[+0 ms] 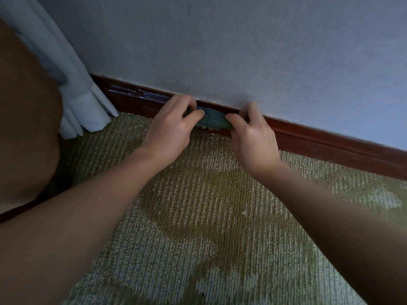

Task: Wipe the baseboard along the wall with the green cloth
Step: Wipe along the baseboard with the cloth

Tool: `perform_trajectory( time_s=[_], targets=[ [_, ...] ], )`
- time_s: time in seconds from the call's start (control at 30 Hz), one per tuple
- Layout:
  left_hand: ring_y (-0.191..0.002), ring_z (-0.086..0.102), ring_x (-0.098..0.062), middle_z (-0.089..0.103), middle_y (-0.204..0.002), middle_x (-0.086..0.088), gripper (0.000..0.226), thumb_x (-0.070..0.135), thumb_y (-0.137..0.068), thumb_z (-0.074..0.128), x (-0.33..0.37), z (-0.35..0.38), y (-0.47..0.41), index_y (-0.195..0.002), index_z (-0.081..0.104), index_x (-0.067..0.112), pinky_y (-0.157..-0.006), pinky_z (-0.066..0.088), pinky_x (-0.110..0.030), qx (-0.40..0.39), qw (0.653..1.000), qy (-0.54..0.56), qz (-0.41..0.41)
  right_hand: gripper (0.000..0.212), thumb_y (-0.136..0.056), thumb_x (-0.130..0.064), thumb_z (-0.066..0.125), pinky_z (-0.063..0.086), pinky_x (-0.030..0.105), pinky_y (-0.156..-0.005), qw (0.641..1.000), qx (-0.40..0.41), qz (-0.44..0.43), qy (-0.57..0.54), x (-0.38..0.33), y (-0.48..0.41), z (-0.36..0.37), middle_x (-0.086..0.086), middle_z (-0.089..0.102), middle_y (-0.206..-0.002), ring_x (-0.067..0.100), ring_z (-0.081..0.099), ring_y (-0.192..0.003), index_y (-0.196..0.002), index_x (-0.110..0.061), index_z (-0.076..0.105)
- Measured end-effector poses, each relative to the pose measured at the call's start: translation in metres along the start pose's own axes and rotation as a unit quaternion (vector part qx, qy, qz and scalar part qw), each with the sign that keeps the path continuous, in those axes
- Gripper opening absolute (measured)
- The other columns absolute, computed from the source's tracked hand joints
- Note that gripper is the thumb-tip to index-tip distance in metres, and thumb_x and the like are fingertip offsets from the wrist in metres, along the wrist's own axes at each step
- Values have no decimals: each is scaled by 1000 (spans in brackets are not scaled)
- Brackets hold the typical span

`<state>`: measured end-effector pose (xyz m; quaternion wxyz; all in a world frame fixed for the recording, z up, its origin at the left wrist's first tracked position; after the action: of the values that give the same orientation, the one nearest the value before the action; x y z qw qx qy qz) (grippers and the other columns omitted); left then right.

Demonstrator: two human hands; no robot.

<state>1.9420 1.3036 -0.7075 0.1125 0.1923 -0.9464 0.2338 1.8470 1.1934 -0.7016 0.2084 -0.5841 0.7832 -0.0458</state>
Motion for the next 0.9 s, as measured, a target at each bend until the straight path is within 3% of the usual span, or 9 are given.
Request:
perform_trajectory(
  time_s=[0.17, 0.4, 0.5, 0.6, 0.7, 0.9],
  targets=[
    [-77, 56, -38, 59, -90, -27, 20, -23, -72, 59, 1, 3, 1, -89, 65, -14, -58, 49, -44, -14, 1000, -9, -4, 32, -65, 15, 72, 28, 23, -43, 999, -23, 7, 24, -2, -3, 1, 25, 53, -83, 34, 52, -61, -94, 4, 65],
    [-79, 59, -39, 61, -89, -27, 13, -11, -82, 56, 17, 7, -10, -91, 65, -14, -59, 50, -44, -10, 998, 7, 68, 29, -68, 16, 68, 43, 32, -38, 1000, 0, 16, 23, 16, 9, -5, 29, 53, -85, 37, 54, -63, -95, 7, 64],
    [-77, 59, -39, 61, -90, -28, 18, -7, -84, 50, 15, 8, -9, -90, 65, -15, -58, 50, -44, -22, 997, -4, 71, 29, -68, 16, 68, 37, 29, -41, 999, -5, 34, 20, 13, 5, -5, 28, 54, -86, 38, 56, -65, -96, 7, 64],
    [-77, 60, -41, 62, -91, -30, 15, -13, -80, 55, 21, 10, -8, -91, 64, -17, -58, 52, -44, 4, 998, -11, 62, 30, -65, 11, 72, 30, 25, -42, 998, -35, -10, 53, 18, 5, -11, 26, 53, -82, 36, 54, -63, -94, 5, 65],
    [-76, 60, -40, 61, -90, -30, 24, -4, -84, 45, 35, 17, -13, -90, 64, -17, -60, 52, -42, 4, 999, 12, 44, 29, -64, 13, 73, 30, 24, -41, 997, -39, -14, 69, 29, 12, -19, 26, 53, -80, 36, 54, -61, -91, 5, 65],
    [-76, 62, -37, 63, -90, -28, 38, 6, -85, 34, 33, 10, -16, -92, 65, -14, -59, 48, -38, -42, 992, -46, 110, 28, -64, 14, 72, 32, 26, -40, 998, -27, -12, 58, 27, 12, -19, 26, 53, -78, 36, 55, -62, -90, 6, 65]
  ],
)
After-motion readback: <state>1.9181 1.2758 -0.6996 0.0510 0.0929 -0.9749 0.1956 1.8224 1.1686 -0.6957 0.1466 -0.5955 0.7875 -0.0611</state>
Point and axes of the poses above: each hand's wrist, its own y-axis away from the middle knuckle, its own z-axis out of the palm, x = y × z, the point moved 4 cm from there along -y, towards the middle knuckle
